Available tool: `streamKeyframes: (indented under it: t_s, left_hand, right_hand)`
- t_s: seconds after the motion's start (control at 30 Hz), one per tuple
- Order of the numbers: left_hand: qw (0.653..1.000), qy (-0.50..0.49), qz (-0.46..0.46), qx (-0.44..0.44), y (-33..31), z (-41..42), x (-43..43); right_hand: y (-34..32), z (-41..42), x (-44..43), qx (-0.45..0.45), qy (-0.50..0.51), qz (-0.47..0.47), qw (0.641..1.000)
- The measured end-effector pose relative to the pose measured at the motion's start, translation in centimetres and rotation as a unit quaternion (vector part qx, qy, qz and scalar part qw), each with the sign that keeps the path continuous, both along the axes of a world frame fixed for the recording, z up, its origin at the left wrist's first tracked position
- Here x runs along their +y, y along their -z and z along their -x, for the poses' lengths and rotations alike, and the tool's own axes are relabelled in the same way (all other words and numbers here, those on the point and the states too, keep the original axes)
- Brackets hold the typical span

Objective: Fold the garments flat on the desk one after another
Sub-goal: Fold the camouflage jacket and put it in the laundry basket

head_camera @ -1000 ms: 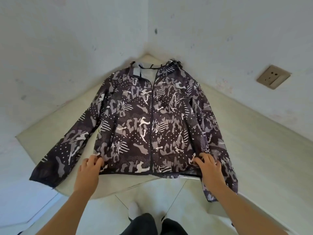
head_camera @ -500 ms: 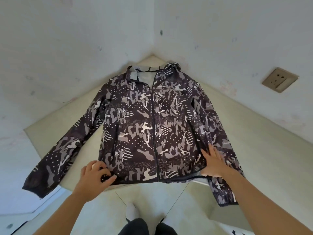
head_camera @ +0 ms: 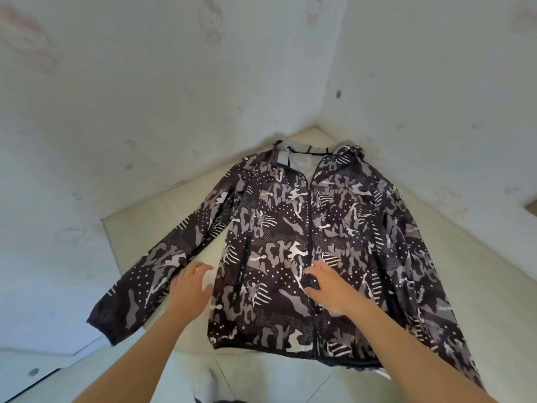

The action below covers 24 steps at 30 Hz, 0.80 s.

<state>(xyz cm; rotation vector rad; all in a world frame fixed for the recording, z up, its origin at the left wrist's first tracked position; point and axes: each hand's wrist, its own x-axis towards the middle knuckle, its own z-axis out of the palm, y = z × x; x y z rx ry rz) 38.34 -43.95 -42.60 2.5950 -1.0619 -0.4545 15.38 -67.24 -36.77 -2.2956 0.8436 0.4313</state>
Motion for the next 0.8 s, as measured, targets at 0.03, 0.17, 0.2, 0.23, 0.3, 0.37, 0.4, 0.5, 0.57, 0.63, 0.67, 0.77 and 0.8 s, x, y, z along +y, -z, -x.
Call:
streamKeyframes:
  t_s: [0.03, 0.17, 0.2, 0.23, 0.3, 0.37, 0.4, 0.5, 0.57, 0.63, 0.67, 0.77, 0.8]
  left_hand:
    - [1.000, -0.013, -0.006, 0.003, 0.1, -1.4, 0.7]
    - [0.999, -0.049, -0.019, -0.003, 0.0, -6.3, 3.9]
    - [0.999, -0.050, -0.017, -0.009, 0.0, -7.2, 4.7]
    - [0.998, -0.056, -0.021, -0.011, 0.2, -8.6, 6.1]
    - [0.997, -0.062, -0.053, -0.012, 0.7, -10.5, 8.3]
    - [0.992, -0.090, -0.090, 0.002, 1.7, -12.7, 11.1]
    - [0.989, -0.115, -0.097, 0.015, 2.0, -13.4, 12.2]
    - [0.957, -0.262, -0.033, 0.120, 3.1, -14.9, 14.7]
    - [0.888, -0.396, 0.047, 0.230, 4.0, -15.7, 16.0]
    - [0.817, -0.454, 0.073, 0.348, 4.6, -15.9, 16.7]
    - [0.785, -0.469, 0.075, 0.397, 5.0, -16.0, 17.2]
    - [0.699, -0.493, 0.056, 0.515, 5.0, -15.9, 17.8]
    - [0.674, -0.484, 0.058, 0.555, 5.0, -15.9, 17.8]
  right_hand:
    - [-0.2, -1.7, 0.5, -0.006, -0.013, 0.006, 1.000]
    - [-0.6, -9.3, 3.3, -0.030, -0.041, 0.015, 0.999]
    - [-0.6, -10.9, 4.1, -0.037, -0.049, 0.007, 0.998]
    - [-0.4, -13.2, 5.2, -0.042, -0.064, 0.002, 0.997]
    - [0.1, -16.5, 6.9, -0.048, -0.092, 0.002, 0.995]
    - [0.9, -20.2, 9.1, -0.043, -0.124, -0.006, 0.991]
    - [1.2, -21.7, 10.1, -0.037, -0.135, -0.012, 0.990]
    - [2.1, -25.5, 12.9, -0.017, -0.163, -0.019, 0.986]
    - [2.7, -27.7, 14.6, -0.001, -0.179, -0.032, 0.983]
    - [3.1, -29.0, 15.8, 0.010, -0.191, -0.047, 0.981]
    - [3.3, -29.7, 16.5, 0.017, -0.199, -0.054, 0.978]
    - [3.6, -31.4, 18.2, 0.039, -0.221, -0.069, 0.972]
    - [3.7, -31.7, 18.5, 0.048, -0.226, -0.071, 0.970]
